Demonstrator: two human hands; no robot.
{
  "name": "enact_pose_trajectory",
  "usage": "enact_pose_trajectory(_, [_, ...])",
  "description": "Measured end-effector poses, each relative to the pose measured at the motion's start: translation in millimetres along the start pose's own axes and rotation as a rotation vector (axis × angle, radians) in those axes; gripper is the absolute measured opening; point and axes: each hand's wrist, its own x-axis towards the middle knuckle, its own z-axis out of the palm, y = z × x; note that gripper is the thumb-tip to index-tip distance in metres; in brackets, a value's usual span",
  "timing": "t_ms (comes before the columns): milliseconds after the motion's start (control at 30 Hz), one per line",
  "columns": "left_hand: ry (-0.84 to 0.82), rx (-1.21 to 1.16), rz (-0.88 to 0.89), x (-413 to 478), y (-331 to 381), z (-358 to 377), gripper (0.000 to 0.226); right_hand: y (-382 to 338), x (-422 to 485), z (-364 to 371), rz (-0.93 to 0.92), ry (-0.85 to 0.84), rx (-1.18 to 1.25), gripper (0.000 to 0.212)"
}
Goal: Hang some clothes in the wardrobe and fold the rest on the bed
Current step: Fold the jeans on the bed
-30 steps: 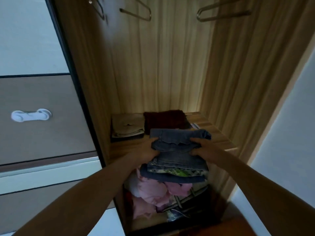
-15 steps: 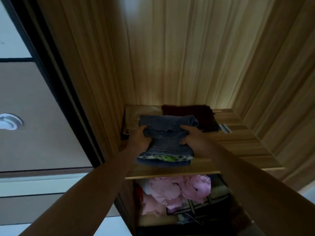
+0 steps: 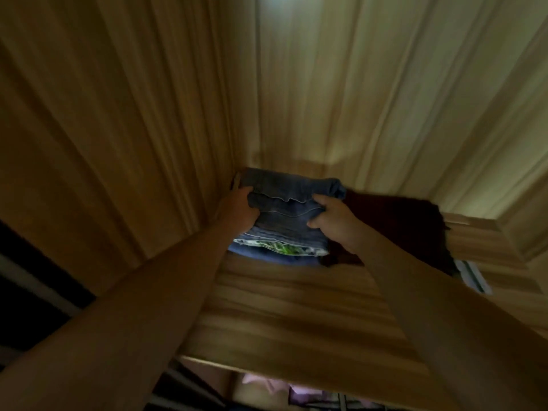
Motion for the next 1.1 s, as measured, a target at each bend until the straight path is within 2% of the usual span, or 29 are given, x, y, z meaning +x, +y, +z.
enact_pose_trajectory(67, [0.018,0.082,-0.037,27,-16,-3,0.034,-2,39,5,-0.007,-0.007,-0.013,0.051])
enact_pose_trajectory(133, [0.002,0.25,-0.078,48,-35,-4,0.045,2,71,13,-0.008,-0.061,-0.095,0.06])
enact_pose_trajectory(167, [-0.015,0.377,-0.092,54,-43,-1,0.052,9,85,16,-0.005,-0.125,-0.232,0.064])
enact_pose_trajectory(233, [-0.046,0.573,-0.09,60,-53,12,0.06,33,103,22,-0.006,-0.211,-0.684,0.065])
enact_pose_trajectory(267, [-0.051,0.6,-0.079,63,-55,20,0.059,42,108,23,-0.01,-0.166,-0.868,0.067])
enact_pose_trajectory(333, [-0.017,0.614,-0.032,75,-55,32,0.053,47,122,26,-0.088,0.055,-1.019,0.08])
enact_pose_trajectory(400, [0.0,0.635,-0.001,92,-59,39,0.057,42,138,34,-0.203,0.203,-1.007,0.091])
enact_pose_trajectory(533, [-0.151,0.702,0.008,102,-89,61,0.071,63,169,58,-0.12,0.042,-0.933,0.092])
enact_pose_trajectory(733, [-0.078,0.618,0.004,106,-122,89,0.068,101,196,78,-0.123,0.125,-0.794,0.096])
enact_pose_trajectory(900, [-0.131,0.575,-0.025,111,-121,89,0.068,97,196,76,-0.096,0.091,-0.823,0.093])
enact_pose_trajectory(1000, [-0.144,0.607,-0.036,103,-109,82,0.066,84,181,75,-0.117,0.133,-0.898,0.083])
enact_pose_trajectory(1100, [-0.273,0.785,0.052,78,-101,69,0.058,80,154,73,-0.152,0.119,-0.929,0.069])
